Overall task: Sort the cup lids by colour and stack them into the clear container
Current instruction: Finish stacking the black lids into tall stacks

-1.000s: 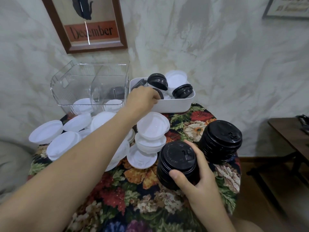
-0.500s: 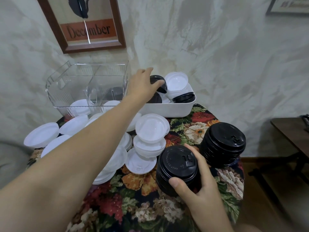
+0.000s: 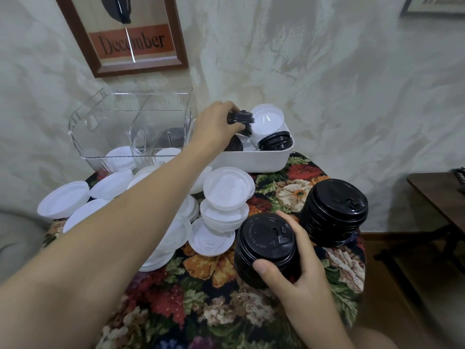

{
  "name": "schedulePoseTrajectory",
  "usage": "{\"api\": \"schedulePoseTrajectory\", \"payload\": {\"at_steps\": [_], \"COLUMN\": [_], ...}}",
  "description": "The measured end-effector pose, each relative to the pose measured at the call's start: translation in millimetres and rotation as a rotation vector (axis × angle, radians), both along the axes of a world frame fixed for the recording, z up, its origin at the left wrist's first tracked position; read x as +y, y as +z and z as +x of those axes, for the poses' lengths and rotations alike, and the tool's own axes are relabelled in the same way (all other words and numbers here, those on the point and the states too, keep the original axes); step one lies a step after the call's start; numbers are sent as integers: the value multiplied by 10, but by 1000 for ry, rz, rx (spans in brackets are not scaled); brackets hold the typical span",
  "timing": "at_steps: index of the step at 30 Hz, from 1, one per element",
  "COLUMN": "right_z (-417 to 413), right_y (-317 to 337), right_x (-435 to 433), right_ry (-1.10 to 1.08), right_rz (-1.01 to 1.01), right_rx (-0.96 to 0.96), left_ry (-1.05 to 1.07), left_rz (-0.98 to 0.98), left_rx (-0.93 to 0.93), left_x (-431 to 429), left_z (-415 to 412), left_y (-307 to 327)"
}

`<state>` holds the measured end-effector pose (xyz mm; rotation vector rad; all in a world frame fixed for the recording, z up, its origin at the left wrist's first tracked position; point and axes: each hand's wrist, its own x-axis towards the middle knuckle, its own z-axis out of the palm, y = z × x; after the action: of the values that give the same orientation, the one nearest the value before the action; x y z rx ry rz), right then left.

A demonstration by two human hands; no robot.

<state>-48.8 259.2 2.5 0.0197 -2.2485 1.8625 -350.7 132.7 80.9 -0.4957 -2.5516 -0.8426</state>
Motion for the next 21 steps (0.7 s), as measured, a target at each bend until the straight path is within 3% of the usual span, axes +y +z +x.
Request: {"api": "schedulePoseTrajectory", "payload": {"at_steps": [9, 15, 21], "right_z": [1, 3, -1], "right_y": [-9, -23, -42], "right_x": [-2, 1, 14], "right_ry": [-14, -22, -33], "right_rz": [23, 43, 28], "right_rx": [6, 31, 50], "left_ry": [-188, -398, -438], "left_rz": [152, 240, 260], "left_rx": [142, 22, -198], "left_x": [-187, -500, -669], "left_z": [844, 1820, 2320], "left_y": [83, -2, -308]}}
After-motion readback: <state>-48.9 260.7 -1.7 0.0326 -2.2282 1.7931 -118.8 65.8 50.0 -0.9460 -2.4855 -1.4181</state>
